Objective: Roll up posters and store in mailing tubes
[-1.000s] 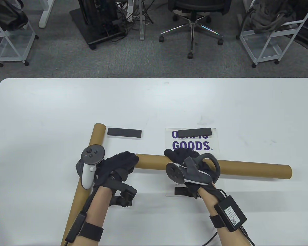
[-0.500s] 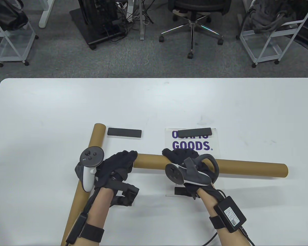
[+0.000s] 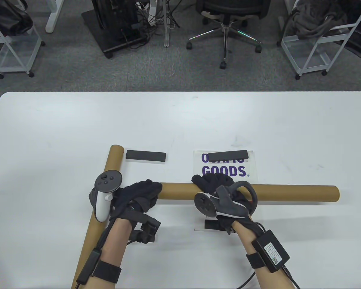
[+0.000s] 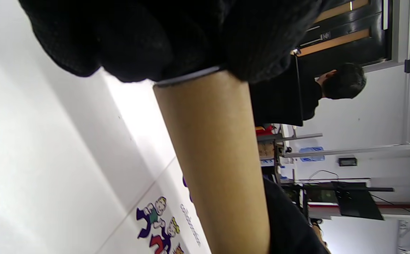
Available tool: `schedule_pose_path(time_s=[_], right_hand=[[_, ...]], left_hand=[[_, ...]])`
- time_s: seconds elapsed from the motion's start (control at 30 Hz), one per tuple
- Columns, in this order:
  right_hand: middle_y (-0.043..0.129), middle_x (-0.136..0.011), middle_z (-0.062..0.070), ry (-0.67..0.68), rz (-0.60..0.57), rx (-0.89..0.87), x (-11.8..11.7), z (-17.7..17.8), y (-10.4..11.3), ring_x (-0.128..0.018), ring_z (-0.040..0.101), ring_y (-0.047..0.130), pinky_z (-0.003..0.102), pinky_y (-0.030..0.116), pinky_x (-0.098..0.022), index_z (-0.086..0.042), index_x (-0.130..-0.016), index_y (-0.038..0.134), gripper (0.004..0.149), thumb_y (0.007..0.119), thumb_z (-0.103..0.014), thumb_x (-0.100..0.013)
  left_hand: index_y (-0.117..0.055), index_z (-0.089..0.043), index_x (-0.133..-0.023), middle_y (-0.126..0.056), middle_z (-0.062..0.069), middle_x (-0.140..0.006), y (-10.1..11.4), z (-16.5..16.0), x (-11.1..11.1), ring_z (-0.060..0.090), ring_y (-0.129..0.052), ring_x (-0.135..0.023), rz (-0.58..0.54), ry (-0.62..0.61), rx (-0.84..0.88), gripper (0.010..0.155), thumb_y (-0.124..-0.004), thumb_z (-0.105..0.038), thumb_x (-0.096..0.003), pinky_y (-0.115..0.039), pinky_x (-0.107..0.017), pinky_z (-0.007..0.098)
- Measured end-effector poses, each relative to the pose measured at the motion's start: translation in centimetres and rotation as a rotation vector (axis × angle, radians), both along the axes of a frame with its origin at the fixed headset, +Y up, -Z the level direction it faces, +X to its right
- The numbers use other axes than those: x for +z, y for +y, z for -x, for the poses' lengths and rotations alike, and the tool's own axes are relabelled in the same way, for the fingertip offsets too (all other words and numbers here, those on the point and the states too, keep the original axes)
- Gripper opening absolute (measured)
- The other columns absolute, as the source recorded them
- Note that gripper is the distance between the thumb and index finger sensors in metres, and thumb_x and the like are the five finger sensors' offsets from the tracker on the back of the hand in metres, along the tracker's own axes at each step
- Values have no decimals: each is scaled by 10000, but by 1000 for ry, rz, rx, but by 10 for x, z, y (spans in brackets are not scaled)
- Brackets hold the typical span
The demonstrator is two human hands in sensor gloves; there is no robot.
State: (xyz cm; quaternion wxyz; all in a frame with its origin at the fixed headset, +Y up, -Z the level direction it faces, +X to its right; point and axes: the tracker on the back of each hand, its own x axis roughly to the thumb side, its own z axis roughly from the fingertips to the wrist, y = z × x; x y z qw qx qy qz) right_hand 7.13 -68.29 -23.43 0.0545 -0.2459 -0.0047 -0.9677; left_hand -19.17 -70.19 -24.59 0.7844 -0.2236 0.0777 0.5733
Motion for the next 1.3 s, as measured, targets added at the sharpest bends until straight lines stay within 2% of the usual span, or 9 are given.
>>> schedule_pose_path(time_s=[0.27, 0.6, 0.7, 0.77, 1.03, 1.13, 1.3], right_hand=[[687, -1058, 153, -7, 11, -33, -3, -9, 2, -913, 428, 780, 664, 729, -660, -187, -1081, 475, 806, 886, -329, -402], [690, -1058, 159, -69, 19, -22, -4, -20, 5, -913, 428, 782, 661, 728, -661, -186, -1084, 472, 810, 885, -332, -402], [689, -1057, 168, -109, 29, -40, -7, -30, 5, -910, 435, 782, 662, 729, -658, -176, -1087, 471, 812, 885, -329, -405], [690, -1057, 170, -128, 42, -55, -9, -36, 5, -908, 437, 783, 663, 728, -658, -176, -1087, 472, 811, 885, -328, -406], [692, -1057, 177, -161, 32, -35, -10, -40, 6, -905, 444, 785, 665, 730, -654, -165, -1091, 474, 809, 883, -327, -412], [693, -1056, 180, -169, 36, -27, -10, -40, 6, -902, 446, 786, 663, 729, -653, -154, -1094, 475, 812, 880, -330, -413], [695, -1054, 181, -168, 52, -43, -11, -41, 4, -901, 445, 789, 660, 734, -651, -151, -1092, 476, 811, 880, -331, -413]], left_hand=[[-818, -108, -907, -881, 127, -822, -5, 5, -2, 321, -890, -646, 21, -29, 127, 430, -731, -378, -583, -692, -716, 633], [-801, -161, -919, -873, 89, -850, -4, 1, -1, 297, -891, -679, -50, -59, 38, 420, -727, -406, -586, -688, -736, 609], [-810, -157, -916, -876, 98, -851, -2, -4, -1, 309, -886, -682, -84, -83, -107, 416, -741, -396, -583, -678, -736, 616], [-823, -163, -911, -884, 97, -851, -1, -10, -2, 311, -893, -684, -103, -110, -323, 413, -756, -397, -578, -683, -734, 616], [-883, -245, -877, -905, 59, -858, -16, -34, -6, 297, -912, -700, -123, -275, -830, 383, -818, -421, -542, -703, -737, 594], [-891, -277, -870, -879, 48, -854, -22, -40, -9, 282, -893, -686, -79, -360, -885, 374, -825, -433, -536, -703, -735, 595], [-915, -286, -847, -885, 37, -818, -28, -46, -8, 276, -896, -647, -79, -380, -930, 369, -856, -438, -516, -711, -729, 595]])
